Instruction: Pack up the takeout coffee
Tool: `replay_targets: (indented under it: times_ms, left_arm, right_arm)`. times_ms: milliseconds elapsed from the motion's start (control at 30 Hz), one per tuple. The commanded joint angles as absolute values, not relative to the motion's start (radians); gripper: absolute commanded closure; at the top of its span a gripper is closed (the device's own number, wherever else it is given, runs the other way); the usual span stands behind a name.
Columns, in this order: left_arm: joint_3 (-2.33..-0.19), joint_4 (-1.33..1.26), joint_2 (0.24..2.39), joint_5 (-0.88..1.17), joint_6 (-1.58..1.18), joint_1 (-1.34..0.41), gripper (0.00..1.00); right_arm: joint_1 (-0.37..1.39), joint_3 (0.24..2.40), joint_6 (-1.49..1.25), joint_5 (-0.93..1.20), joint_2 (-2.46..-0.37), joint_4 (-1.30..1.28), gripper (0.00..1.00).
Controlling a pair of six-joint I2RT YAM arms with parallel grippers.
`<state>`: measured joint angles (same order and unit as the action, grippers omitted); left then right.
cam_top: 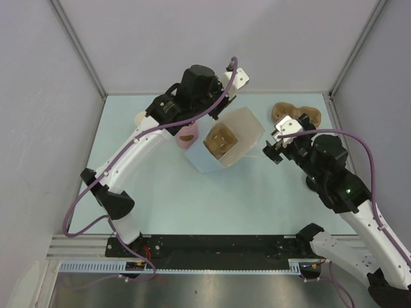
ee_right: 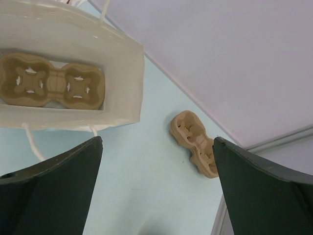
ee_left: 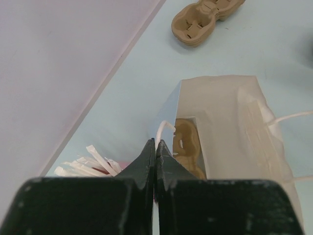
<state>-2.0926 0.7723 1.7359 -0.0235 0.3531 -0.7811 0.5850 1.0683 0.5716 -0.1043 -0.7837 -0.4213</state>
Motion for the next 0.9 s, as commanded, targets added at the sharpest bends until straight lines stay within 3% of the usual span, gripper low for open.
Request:
replay_targets:
  times_ms: [0,267,500,733,867]
  left_arm:
    - [-2.1,0.741,1.717,-0.02,0.307,-0.773,1.0]
    - [-2.013,0.75,1.599,0.009,0.318,-0.773,1.0]
    - [-1.743,0.7,1.373,0.012,0.354,-0.767,1.0]
    - [-1.648,0.666,1.188,0.074,0.344,-0.681,1.0]
    - [-1.638,0.672,1.193,0.107,0.339,-0.677,1.0]
  right_arm:
    - [0.535,1.106,0.542,-0.039,-0.762,-0.416,0.0]
    - [0.422,1.103,0.457,0.032,-0.764,-0.393,0.0]
    - [0.293,1.083,0.367,0.113,-0.787,-0.342,0.0]
    - [0.288,1.017,0.356,0.075,-0.79,-0.288,0.0]
    - [0.284,0.991,0.347,0.049,-0.785,-0.272,0.0]
